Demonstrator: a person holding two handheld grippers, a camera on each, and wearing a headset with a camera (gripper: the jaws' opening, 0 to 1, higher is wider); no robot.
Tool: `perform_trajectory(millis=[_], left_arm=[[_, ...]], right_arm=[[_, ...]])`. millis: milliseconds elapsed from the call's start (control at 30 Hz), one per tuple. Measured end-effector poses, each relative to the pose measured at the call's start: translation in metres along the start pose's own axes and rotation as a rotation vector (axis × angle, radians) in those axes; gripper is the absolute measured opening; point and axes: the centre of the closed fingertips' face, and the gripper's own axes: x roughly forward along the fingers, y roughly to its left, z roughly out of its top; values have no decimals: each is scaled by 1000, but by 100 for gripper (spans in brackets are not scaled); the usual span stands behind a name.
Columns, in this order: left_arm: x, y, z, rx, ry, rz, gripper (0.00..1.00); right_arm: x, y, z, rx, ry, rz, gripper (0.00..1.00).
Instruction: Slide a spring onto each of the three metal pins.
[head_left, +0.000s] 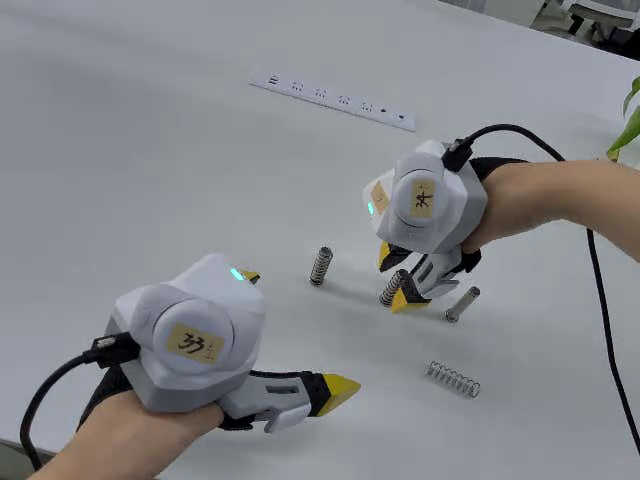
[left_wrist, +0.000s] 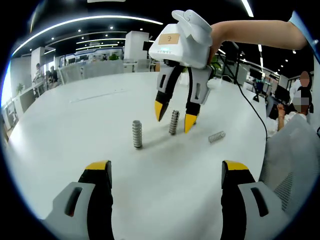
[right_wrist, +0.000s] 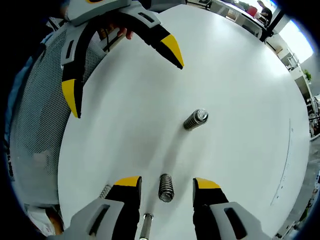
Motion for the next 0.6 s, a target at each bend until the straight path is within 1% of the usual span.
perform_trajectory(millis=[167,233,367,400,433,600], left_arm=[[0,-1,1,3,-2,-2,89],[0,-2,1,5,-1,-3,89],[0,-2,2,3,-3,-2,89],[0,-1,2,3,-3,-1,89],[0,-1,2,2,-4,-1,90],[0,0,2,-2,-3,4,90]], right_arm=[[-1,0,2,26,-35,-17,67],[-2,-2,3,34,-57,-35,76],[-4,-4,2,61,-81,-61,96],[-5,-4,3,64,-87,-61,99],[-6,-4,3,69,-95,-67,99],[-9,-4,3,92,-116,-84,99]])
